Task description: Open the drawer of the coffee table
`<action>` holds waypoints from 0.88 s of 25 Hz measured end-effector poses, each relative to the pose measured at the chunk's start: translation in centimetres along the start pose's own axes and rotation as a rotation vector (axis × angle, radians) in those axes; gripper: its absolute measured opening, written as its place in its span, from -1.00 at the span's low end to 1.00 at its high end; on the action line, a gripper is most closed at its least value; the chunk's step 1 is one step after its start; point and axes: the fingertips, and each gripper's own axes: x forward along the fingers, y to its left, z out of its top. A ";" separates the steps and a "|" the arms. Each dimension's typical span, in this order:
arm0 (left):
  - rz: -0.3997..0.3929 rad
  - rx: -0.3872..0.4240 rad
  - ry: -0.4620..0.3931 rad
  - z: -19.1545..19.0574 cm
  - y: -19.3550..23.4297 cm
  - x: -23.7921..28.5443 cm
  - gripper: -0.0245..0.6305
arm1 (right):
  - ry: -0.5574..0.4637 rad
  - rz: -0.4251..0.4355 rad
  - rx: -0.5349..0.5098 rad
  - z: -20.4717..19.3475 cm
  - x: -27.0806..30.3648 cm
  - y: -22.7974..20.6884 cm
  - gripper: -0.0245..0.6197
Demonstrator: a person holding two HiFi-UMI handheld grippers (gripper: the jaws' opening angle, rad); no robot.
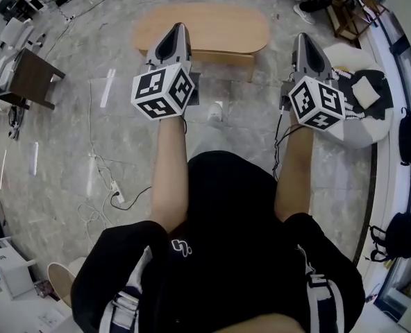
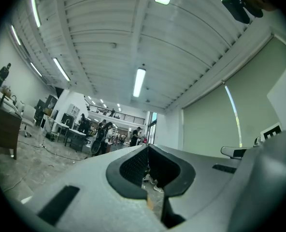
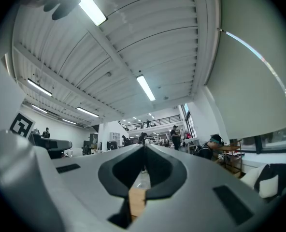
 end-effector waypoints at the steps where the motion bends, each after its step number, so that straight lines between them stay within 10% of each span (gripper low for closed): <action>1: 0.002 -0.004 -0.005 -0.2 0.4 0.4 -0.89 | -0.002 0.003 -0.007 -0.1 0.5 -0.1 -0.89; 22: 0.024 -0.071 0.103 -6.1 13.1 23.3 -0.89 | 0.097 0.064 -0.043 -8.4 23.8 -0.6 -0.89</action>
